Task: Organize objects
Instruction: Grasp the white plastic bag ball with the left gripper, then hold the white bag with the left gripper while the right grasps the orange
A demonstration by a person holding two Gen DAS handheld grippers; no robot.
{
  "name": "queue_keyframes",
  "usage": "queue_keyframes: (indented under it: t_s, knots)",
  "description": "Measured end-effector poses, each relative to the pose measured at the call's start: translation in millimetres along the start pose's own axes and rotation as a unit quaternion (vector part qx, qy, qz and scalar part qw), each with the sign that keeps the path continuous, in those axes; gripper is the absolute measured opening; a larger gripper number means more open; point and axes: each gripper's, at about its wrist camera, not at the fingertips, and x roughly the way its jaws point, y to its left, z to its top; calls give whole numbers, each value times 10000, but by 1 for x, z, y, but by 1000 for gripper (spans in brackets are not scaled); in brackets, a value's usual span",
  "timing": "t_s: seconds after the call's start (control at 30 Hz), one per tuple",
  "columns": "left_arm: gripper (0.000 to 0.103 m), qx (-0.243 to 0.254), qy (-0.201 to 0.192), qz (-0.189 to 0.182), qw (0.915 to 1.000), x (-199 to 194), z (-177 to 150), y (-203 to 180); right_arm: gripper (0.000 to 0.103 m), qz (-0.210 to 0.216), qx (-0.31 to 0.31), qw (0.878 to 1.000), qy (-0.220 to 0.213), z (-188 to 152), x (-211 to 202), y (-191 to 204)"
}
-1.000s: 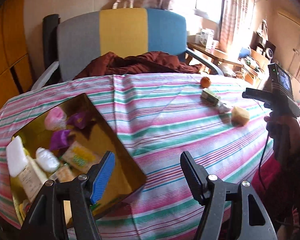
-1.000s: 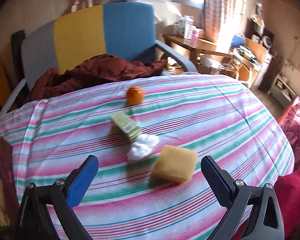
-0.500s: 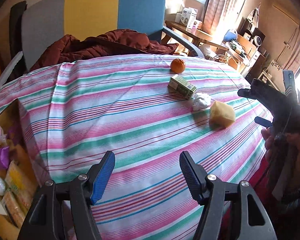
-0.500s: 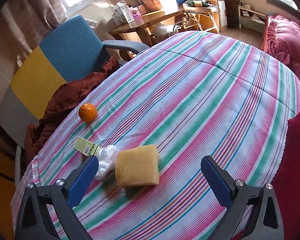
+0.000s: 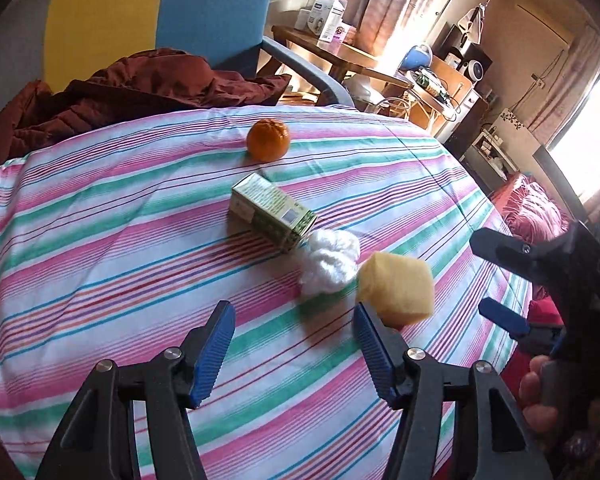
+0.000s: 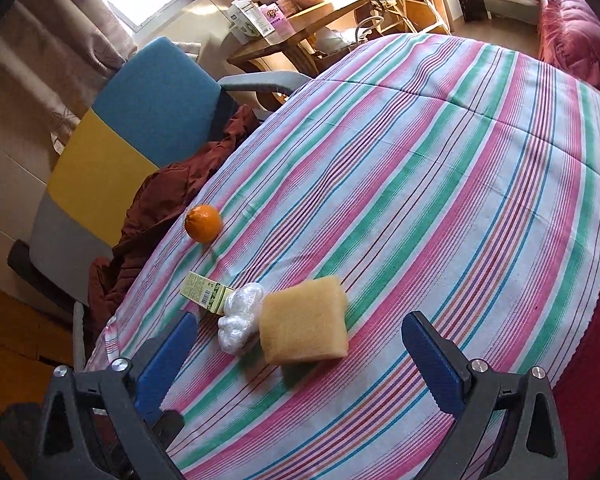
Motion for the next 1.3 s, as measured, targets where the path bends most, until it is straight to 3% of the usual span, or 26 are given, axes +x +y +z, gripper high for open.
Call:
queue_keyframes:
  t_s: [0.27, 0.33, 0.4, 0.43, 0.63, 0.77, 0.9, 1.13, 1.3]
  knots:
    - [61, -23, 276, 5, 9996, 62, 26, -14, 103, 188, 194, 9996, 52, 2, 0, -6]
    - [57, -74, 366, -10, 9993, 75, 28, -13, 103, 199, 157, 9996, 85, 1, 1, -4]
    - [40, -61, 393, 22, 9992, 83, 28, -14, 103, 202, 138, 9996, 108, 1, 2, -3]
    - [37, -8, 318, 94, 9994, 83, 27, -14, 103, 193, 126, 9997, 121, 0, 3, -3]
    - [36, 190, 1, 132, 9997, 44, -6, -2, 103, 158, 41, 9998, 130, -1, 5, 0]
    - [36, 167, -348, 538, 9978, 5, -46, 22, 103, 153, -5, 9998, 144, 0, 6, 1]
    - [36, -269, -535, 904, 9941, -14, -78, 58, 103, 126, -145, 9997, 172, -2, 6, 6]
    - [36, -327, -695, 863, 9933, -14, -82, 67, 103, -28, -644, 9976, 257, -8, 11, 23]
    - [35, -552, -757, 549, 9941, -17, -85, 75, 103, -227, -1076, 9931, 400, -17, 19, 37]
